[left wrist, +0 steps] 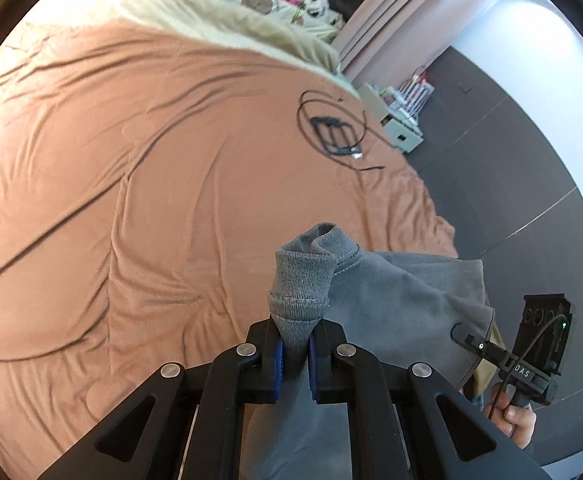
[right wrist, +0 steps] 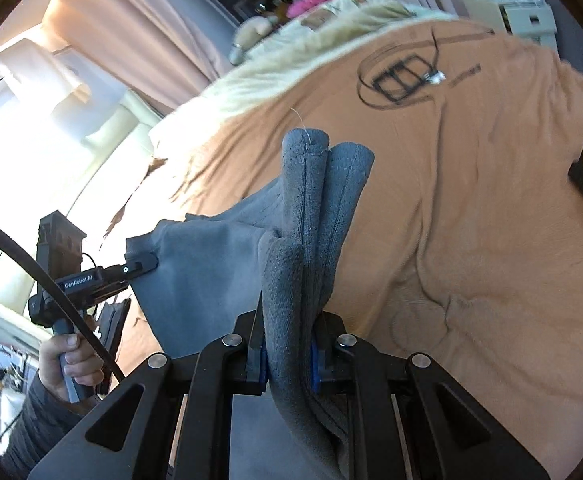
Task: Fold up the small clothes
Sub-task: 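Lift the folded shirt with both grippers and carry it over the khaki clothes stack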
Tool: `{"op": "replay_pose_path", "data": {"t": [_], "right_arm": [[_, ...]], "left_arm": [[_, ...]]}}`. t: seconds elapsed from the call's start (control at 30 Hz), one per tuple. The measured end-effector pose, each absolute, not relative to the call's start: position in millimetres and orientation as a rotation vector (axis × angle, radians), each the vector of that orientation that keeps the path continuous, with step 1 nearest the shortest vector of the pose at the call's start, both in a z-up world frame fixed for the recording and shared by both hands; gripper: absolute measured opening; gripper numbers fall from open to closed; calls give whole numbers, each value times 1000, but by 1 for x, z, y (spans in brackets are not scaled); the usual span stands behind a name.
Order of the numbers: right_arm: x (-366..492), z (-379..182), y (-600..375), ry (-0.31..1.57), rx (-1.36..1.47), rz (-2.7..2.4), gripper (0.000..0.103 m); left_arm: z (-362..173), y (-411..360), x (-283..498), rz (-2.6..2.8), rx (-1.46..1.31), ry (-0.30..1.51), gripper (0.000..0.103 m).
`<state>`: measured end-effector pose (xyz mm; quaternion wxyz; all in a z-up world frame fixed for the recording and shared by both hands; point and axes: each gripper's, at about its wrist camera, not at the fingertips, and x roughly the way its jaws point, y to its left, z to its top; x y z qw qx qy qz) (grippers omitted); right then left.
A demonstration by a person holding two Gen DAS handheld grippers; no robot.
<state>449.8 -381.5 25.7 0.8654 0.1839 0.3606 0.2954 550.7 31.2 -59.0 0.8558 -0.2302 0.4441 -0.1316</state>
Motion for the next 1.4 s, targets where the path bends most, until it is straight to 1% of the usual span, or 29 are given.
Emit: {"op": "replay_pose_path", "data": {"t": [0.3, 0.63, 0.8, 1.07, 1.4], "right_arm": [[356, 57, -406, 623, 314, 639, 11], [282, 74, -425, 536, 287, 633, 10], [249, 89, -443, 485, 279, 622, 10], [217, 108, -488, 425, 284, 582, 10], [178, 106, -560, 353, 293, 482, 10]], "left_arm": [[-10, 24, 488, -301, -486, 835, 8], [41, 3, 424, -338, -462, 735, 8], [74, -18, 397, -381, -428, 688, 8], [117, -72, 378, -469, -371, 651, 8], [144, -178, 399, -609, -274, 652, 7]]}}
